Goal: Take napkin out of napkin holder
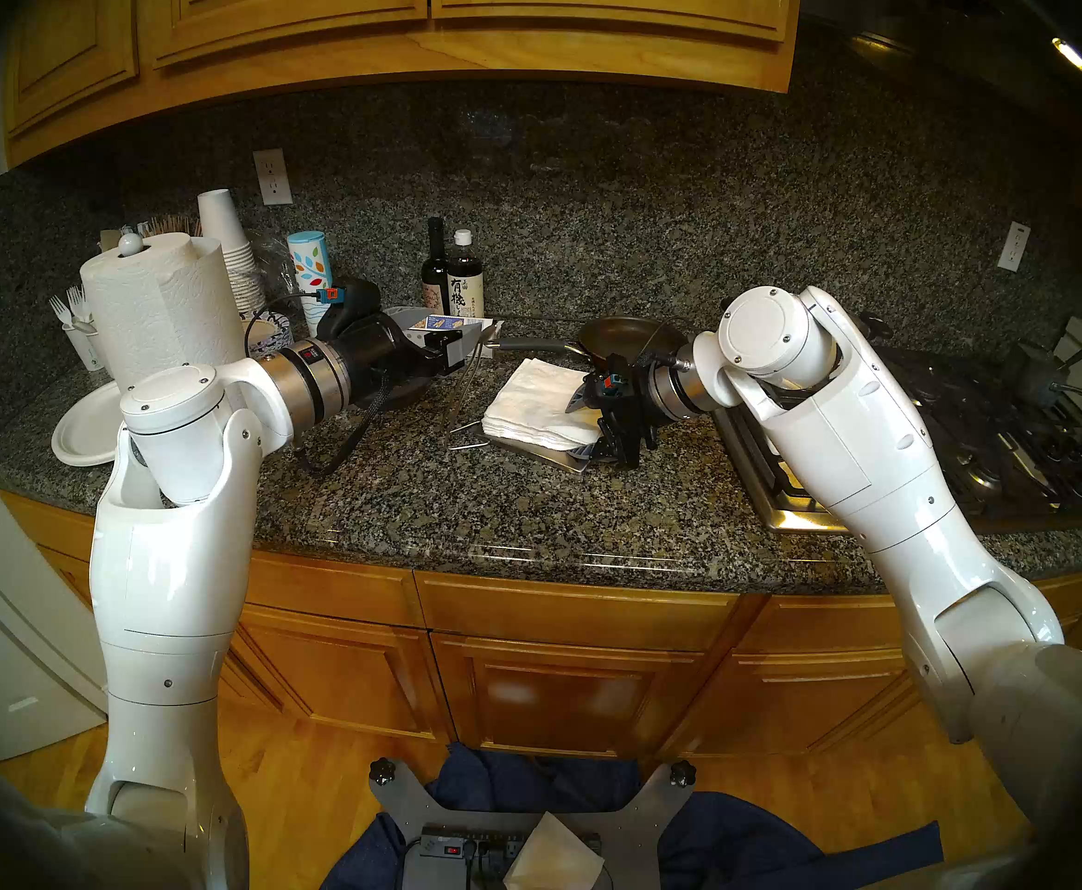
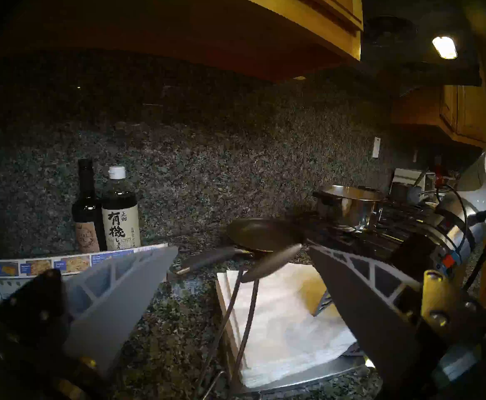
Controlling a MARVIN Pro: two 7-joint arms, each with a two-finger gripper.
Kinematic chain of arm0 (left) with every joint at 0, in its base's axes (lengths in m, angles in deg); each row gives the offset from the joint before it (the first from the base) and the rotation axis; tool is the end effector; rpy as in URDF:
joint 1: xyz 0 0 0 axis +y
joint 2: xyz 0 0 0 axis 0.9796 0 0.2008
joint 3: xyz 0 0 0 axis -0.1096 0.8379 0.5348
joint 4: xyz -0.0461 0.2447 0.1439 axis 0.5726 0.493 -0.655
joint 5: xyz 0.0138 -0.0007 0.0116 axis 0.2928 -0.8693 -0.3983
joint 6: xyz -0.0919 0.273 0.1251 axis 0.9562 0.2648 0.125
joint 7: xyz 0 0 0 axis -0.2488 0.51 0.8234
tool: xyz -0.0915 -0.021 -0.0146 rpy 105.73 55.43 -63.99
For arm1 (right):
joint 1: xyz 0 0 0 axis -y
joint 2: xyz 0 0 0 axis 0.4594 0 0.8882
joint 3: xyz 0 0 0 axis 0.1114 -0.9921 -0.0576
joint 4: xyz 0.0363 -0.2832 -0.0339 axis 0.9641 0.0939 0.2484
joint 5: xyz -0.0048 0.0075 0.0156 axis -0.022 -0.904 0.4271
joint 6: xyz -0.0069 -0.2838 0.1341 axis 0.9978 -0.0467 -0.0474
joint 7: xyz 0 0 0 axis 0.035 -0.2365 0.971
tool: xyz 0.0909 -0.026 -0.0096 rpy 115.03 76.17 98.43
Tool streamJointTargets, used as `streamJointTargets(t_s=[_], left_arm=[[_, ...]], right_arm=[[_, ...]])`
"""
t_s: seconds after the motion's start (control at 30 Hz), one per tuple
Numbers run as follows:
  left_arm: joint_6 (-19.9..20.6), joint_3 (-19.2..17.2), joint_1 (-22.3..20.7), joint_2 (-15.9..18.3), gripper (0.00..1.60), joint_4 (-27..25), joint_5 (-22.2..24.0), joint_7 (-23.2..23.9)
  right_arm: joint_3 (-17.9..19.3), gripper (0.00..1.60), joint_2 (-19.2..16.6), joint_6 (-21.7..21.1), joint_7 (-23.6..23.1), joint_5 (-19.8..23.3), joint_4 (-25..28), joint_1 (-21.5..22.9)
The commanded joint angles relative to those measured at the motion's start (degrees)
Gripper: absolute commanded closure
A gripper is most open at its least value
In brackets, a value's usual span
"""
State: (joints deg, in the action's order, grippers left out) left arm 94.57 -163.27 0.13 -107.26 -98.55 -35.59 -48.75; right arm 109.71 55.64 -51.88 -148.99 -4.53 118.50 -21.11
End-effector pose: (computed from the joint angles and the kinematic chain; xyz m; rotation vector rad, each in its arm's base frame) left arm 0.4158 0.0404 -0.1036 1.8735 -0.5806 1.8141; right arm 0.4883 0.0549 -0.1355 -1.7499 -2.2795 -1.1967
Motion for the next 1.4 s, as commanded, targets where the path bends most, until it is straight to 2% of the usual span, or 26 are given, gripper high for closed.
streamJointTargets(t_s=[0.0,0.13,0.33,0.4,0.53,0.63,0.77,0.8,1.37], left_arm=[[-0.6,-0.7,-1.4,0.0,0.00,-1.9,0.5,0.2],[-0.6,-0.9,-1.4,0.0,0.00,-1.9,0.5,0.3],[-0.6,-1.0,-1.4,0.0,0.00,-1.9,0.6,0.5],[-0.6,-1.1,-1.5,0.0,0.00,-1.9,0.5,0.5],[-0.6,-1.1,-1.5,-0.1,0.00,-1.8,0.5,0.6],[-0.6,-1.0,-1.5,-0.1,0.00,-1.7,0.5,0.7],[-0.6,-0.9,-1.6,-0.2,0.00,-1.6,0.4,0.8],[-0.6,-0.9,-1.7,-0.2,0.00,-1.6,0.4,0.8],[-1.0,-1.0,-1.7,-0.6,0.00,-1.0,0.3,1.0]], right_arm=[[-0.1,0.77,-0.8,-0.1,0.4,-1.6,-0.6,1.7],[-0.4,0.85,-0.7,0.1,0.5,-2.0,-0.9,1.9],[-0.4,0.87,-0.7,0.3,0.6,-2.2,-1.0,2.3],[-0.3,1.17,-0.9,0.3,0.6,-2.1,-0.8,2.4],[-0.2,1.22,-1.0,0.2,0.6,-2.2,-0.5,2.4],[0.0,1.39,-1.2,0.2,0.5,-2.1,-0.1,2.4],[0.1,1.43,-1.7,0.3,0.1,-2.2,0.6,2.4],[0.1,1.60,-2.0,0.2,0.0,-2.3,0.8,2.4],[1.9,1.60,-4.8,-0.5,-0.6,-2.5,3.9,2.2]])
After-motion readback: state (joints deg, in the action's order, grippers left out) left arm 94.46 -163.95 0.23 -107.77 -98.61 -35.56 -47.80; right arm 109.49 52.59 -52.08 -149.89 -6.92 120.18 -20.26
